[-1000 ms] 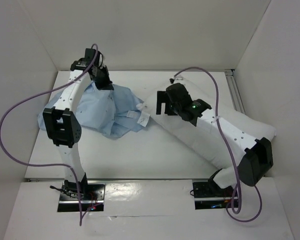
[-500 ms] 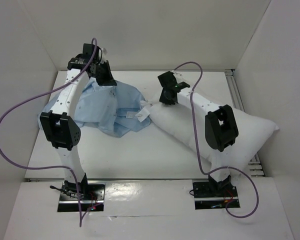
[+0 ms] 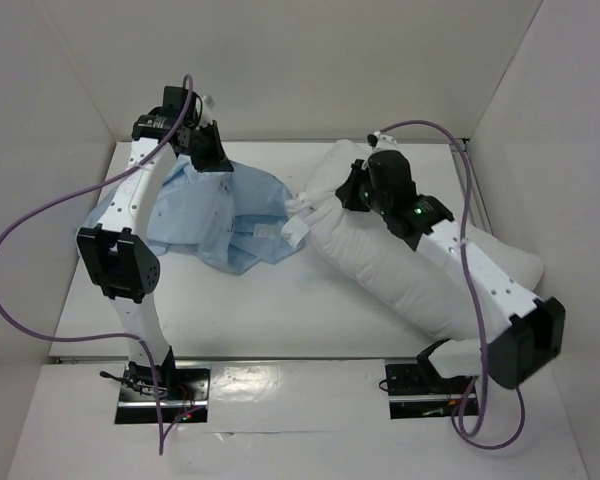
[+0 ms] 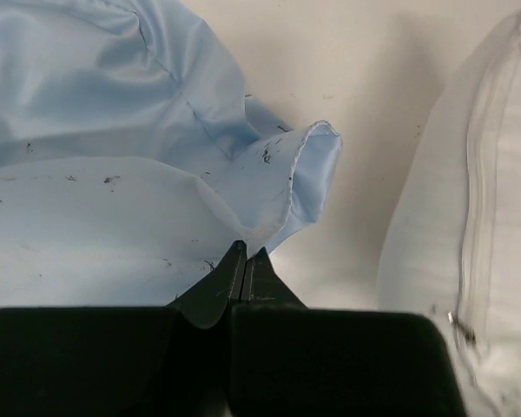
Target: Put the pillow into the pillowcase
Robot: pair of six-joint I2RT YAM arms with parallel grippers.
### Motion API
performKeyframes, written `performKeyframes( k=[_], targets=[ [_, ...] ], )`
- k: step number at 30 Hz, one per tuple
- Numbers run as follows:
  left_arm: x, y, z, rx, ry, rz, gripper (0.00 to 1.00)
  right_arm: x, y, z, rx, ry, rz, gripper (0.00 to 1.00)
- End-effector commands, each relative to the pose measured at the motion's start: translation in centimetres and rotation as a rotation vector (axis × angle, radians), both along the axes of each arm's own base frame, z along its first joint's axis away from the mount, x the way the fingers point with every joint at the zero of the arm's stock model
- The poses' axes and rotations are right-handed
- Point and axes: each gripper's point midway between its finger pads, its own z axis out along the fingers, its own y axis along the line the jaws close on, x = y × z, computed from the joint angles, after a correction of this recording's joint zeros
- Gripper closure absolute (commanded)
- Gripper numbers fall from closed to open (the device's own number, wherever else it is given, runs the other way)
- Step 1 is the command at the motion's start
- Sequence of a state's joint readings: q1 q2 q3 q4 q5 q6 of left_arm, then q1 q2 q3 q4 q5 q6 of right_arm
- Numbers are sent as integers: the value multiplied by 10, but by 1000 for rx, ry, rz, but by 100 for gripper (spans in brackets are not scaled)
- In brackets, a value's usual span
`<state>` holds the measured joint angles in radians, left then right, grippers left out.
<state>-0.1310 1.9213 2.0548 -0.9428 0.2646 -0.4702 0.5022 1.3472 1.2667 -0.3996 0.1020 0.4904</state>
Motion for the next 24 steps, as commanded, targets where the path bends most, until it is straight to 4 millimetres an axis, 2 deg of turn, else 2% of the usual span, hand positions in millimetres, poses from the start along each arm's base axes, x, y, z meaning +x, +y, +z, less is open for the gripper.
performKeyframes(
  k=[1, 3, 4, 6, 7, 10, 11, 14, 19, 20, 21, 22, 23, 24],
  targets=[
    [1, -4, 15, -14, -45, -36, 100, -46, 32, 49, 40, -229, 281, 100],
    [2, -5, 10, -20, -34, -42, 100, -67, 40, 60, 52, -294, 399, 100],
    [3, -6, 15, -21, -46, -42, 100, -75, 47, 58, 52, -289, 447, 100],
    [10, -8, 7, -28, -37, -49, 100, -90, 58, 47, 26, -241, 545, 100],
    [8, -11, 8, -42, -36, -61, 100, -99, 70, 40, 30, -207, 602, 100],
    [12, -15, 5, -65, -31, -69, 100, -114, 87, 30, 1, -177, 684, 100],
    [11, -17, 5, -77, -27, -69, 100, -122, 99, 22, -12, -163, 728, 100],
    [9, -17, 3, -77, -24, -69, 100, -129, 119, 9, -50, -140, 784, 100],
    [3, -16, 11, -72, -41, -75, 100, -121, 137, 2, -97, -156, 796, 100],
    [0, -15, 12, -67, -47, -81, 100, -120, 141, 11, -85, -170, 805, 100],
    [0, -15, 12, -67, -47, -81, 100, -121, 146, 3, -93, -153, 815, 100],
    [0, -14, 12, -60, -52, -90, 100, -118, 148, 11, -89, -186, 818, 100],
    [-3, -14, 16, -60, -53, -90, 100, -120, 152, 5, -95, -172, 829, 100],
    [-5, -15, 13, -62, -46, -103, 100, -113, 155, 4, -103, -181, 808, 100]
  ],
)
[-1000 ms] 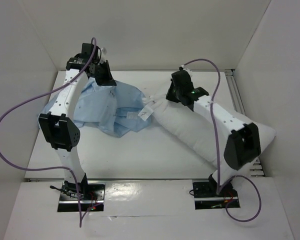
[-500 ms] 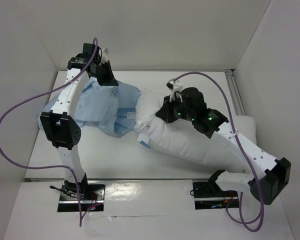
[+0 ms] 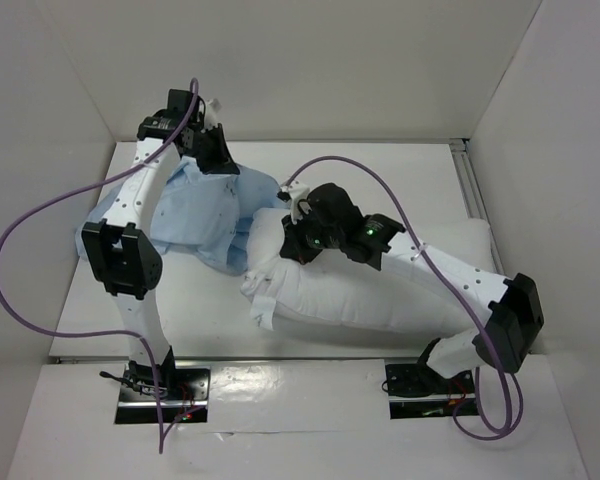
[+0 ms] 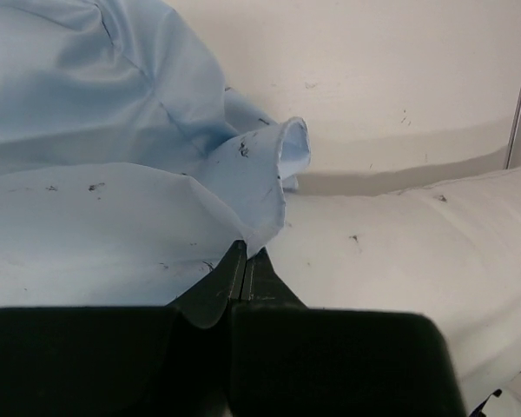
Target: Put the pillow into the pillowcase
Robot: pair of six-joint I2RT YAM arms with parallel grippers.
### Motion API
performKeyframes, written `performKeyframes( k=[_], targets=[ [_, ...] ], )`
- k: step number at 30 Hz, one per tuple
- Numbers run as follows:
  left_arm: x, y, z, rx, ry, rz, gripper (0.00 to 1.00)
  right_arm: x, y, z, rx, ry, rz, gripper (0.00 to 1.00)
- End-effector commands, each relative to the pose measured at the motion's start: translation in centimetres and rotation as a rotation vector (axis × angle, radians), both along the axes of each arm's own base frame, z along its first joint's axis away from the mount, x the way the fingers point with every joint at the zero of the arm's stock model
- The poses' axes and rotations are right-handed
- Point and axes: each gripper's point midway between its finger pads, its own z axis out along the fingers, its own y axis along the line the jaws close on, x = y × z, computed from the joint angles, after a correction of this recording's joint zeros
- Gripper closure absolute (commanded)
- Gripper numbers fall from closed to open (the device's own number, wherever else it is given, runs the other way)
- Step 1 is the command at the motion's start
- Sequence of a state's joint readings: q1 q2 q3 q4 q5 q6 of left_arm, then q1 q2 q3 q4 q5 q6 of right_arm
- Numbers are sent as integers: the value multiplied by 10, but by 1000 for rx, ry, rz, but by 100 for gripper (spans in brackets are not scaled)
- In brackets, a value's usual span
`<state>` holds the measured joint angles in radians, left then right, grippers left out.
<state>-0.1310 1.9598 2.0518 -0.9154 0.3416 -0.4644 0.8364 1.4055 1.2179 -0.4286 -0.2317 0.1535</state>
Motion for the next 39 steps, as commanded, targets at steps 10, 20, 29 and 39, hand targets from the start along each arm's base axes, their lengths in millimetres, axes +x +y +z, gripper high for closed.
performKeyframes(
  k=[10, 20, 29, 39],
  targets=[
    [-39, 0, 35, 12, -85, -74, 100, 96, 43, 61, 52, -282, -129, 100],
    [-68, 8, 20, 73, -54, -98, 100, 146, 38, 29, -18, -206, -307, 100],
    [-93, 11, 17, 92, -45, -95, 100, 171, 21, 14, 23, -91, -434, 100],
    [-111, 2, 37, 100, -80, -133, 100, 204, 29, -31, -8, 36, -614, 100]
  ],
)
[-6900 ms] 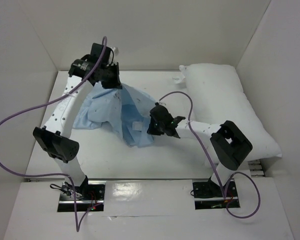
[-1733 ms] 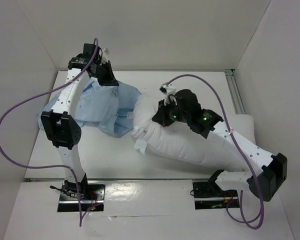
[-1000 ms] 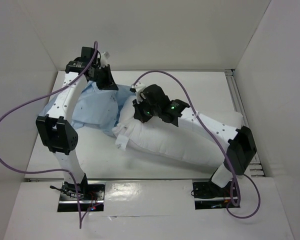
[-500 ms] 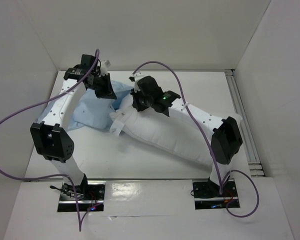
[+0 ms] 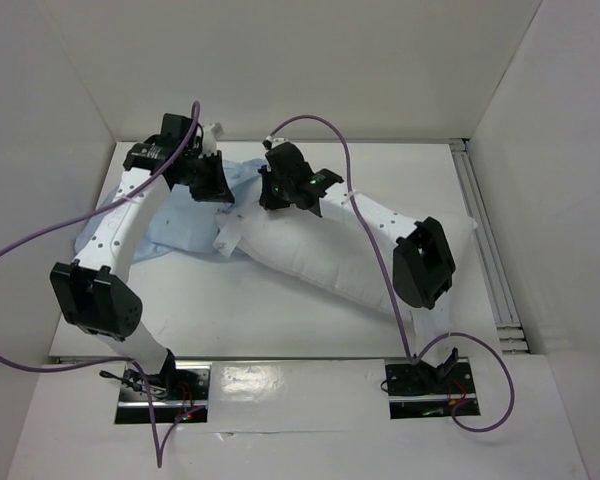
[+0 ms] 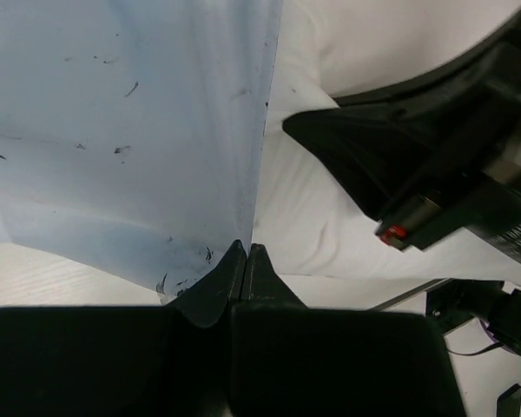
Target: Put the pillow into the pillowcase
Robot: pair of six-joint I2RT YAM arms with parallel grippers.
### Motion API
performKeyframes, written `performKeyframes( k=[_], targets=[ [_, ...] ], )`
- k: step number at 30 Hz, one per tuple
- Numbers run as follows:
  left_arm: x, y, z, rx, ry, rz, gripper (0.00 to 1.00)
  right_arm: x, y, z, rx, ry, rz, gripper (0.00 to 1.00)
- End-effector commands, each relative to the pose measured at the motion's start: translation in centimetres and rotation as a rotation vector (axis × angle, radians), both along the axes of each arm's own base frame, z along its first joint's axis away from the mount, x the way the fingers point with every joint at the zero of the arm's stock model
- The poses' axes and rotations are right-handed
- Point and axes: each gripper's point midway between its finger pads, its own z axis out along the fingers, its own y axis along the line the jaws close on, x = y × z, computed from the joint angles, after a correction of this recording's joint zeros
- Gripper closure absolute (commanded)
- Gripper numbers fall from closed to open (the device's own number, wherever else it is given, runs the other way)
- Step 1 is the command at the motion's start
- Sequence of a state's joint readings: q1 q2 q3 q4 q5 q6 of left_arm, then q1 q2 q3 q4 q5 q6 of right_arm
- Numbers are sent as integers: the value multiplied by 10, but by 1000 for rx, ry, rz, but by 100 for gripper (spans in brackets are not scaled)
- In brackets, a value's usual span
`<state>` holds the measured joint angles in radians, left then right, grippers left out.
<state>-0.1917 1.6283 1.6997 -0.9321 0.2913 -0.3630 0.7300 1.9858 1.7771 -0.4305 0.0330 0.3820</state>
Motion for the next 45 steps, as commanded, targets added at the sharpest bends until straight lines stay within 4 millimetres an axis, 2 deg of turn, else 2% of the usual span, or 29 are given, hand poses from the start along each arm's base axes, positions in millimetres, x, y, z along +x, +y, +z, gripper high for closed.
performKeyframes(
  k=[1, 9, 12, 16, 17, 19, 22, 26, 30, 32, 33, 36, 38, 41, 43, 45],
  targets=[
    [-18, 0, 35, -10, -73, -37, 100, 34, -23, -13, -13, 10, -180, 100],
    [-30, 7, 66, 1, -152, -16, 100, 41, -35, -41, 14, 95, -260, 100],
    [-31, 8, 74, -3, -173, -16, 100, 45, -44, -43, 58, 124, -305, 100],
    [-36, 16, 38, 47, -84, 9, 100, 48, -58, -27, 245, 142, -299, 100],
    [-34, 17, 32, 55, -79, 14, 100, 46, -66, -26, 274, 159, -294, 100],
    [-37, 21, 18, 80, -46, 26, 100, 48, -68, -17, 320, 160, -258, 100],
    [-39, 21, 10, 94, -26, 34, 100, 50, -71, -6, 349, 163, -237, 100],
    [-43, 18, 10, 103, -30, 23, 100, 58, -78, 3, 396, 170, -251, 100],
    [-49, 7, 15, 109, -45, -9, 100, 70, -70, -2, 411, 193, -258, 100],
    [-51, 0, 24, 98, -64, -39, 100, 75, -70, -5, 411, 199, -277, 100],
    [-51, -6, 33, 82, -86, -55, 100, 78, -71, -7, 403, 199, -289, 100],
    [-51, -26, 55, 15, -125, -118, 100, 82, -55, -13, 368, 193, -306, 100],
    [-49, -42, 66, -22, -148, -166, 100, 72, -38, -16, 357, 207, -288, 100],
    [-36, -60, 77, -55, -167, -195, 100, 55, -12, -1, 344, 160, -255, 100],
    [-27, -64, 83, -65, -180, -187, 100, 39, -14, 2, 331, 138, -268, 100],
    [-21, -68, 75, -62, -144, -193, 100, 27, -12, 15, 381, 122, -278, 100]
  ],
)
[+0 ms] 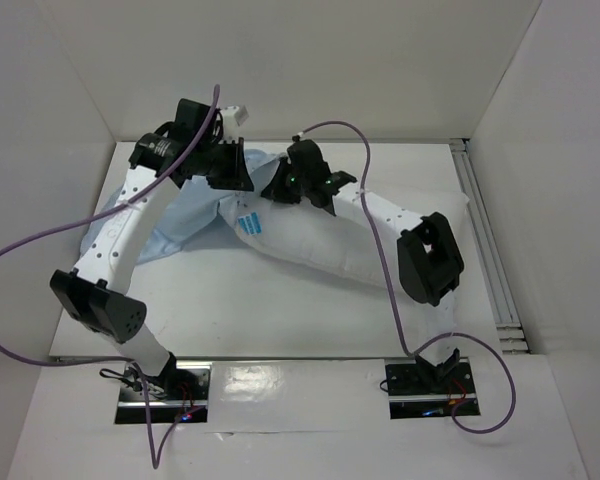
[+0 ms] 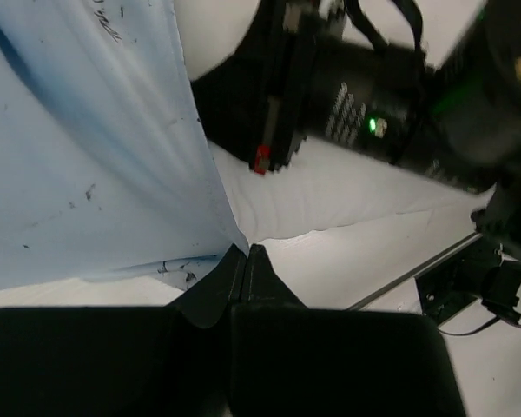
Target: Put the pillow into the pillowcase
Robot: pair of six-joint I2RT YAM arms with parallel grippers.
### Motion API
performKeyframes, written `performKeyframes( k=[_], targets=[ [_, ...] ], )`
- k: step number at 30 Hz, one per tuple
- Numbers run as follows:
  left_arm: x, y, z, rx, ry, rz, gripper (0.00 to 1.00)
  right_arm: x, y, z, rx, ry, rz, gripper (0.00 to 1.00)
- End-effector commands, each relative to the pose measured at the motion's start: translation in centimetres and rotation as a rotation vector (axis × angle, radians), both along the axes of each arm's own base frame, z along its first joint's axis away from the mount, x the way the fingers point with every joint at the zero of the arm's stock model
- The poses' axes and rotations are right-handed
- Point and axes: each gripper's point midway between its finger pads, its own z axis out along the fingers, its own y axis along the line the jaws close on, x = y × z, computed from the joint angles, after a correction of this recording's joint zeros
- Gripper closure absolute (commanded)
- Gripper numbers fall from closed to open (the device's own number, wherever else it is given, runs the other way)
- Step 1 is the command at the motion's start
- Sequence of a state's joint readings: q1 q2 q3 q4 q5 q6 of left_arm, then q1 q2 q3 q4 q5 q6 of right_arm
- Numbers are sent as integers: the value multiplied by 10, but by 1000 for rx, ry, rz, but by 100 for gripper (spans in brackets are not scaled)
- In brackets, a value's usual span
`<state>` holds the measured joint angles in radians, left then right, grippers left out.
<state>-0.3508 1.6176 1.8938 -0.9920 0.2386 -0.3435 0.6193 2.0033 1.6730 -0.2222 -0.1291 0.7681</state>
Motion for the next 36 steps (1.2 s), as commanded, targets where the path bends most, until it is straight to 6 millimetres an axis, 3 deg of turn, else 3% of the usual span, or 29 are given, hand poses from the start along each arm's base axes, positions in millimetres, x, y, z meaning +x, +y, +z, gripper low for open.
performKeyframes(
  k=[1, 4, 6, 7, 8, 9, 11, 12, 14, 16, 17, 21, 22, 24, 27, 31, 33, 34, 36],
  targets=[
    [-4, -18, 16, -68, 16, -60, 100, -16, -14, 27, 6, -75, -112, 100],
    [-15, -21, 14, -52, 52, -95, 100, -34, -27, 27, 4, -62, -139, 100],
    [-21, -18, 18, -50, 58, -95, 100, -48, -31, 41, 21, -65, -134, 100],
    [-27, -16, 22, -51, 55, -95, 92, -53, -34, 39, 14, -57, -134, 100],
    [-30, -13, 21, -47, 64, -74, 57, -61, -36, 40, 11, -60, -133, 100],
    [-34, -12, 21, -52, 69, -66, 39, -61, -40, 37, 1, -61, -146, 100],
    [-28, -4, 24, -58, 49, -32, 16, -69, -45, 18, -32, -42, -153, 100],
    [-24, -1, 18, -52, 66, -20, 14, -68, -42, 18, -14, -52, -143, 100],
    [-11, -1, 11, -67, 77, -15, 14, -72, -41, 3, -20, -35, -131, 100],
    [0, -3, 0, -61, 95, 2, 15, -72, -39, 1, -4, -43, -121, 100],
    [9, -4, -12, -47, 117, 9, 15, -74, -38, -8, -8, -32, -113, 100],
    [31, -3, -35, 44, 118, 64, 17, -74, -36, -8, 5, -37, -104, 100],
    [39, -3, -49, 88, 130, 69, 17, -74, -36, -8, 5, -37, -104, 100],
    [46, -13, -67, 144, 142, 54, 18, -73, -37, -8, 1, -40, -111, 100],
    [40, -32, -76, 205, 135, 11, 15, -72, -38, -8, -2, -43, -119, 100],
    [41, -38, -91, 294, 129, 12, 14, -74, -40, -8, -2, -43, -119, 100],
    [47, -36, -101, 314, 143, 43, 21, -74, -40, -8, -2, -43, -119, 100],
    [51, -30, -105, 347, 138, 67, 42, -74, -40, -8, -2, -43, -119, 100],
    [55, -31, -99, 337, 129, 92, 67, -74, -40, -3, 5, -51, -120, 100]
  ],
)
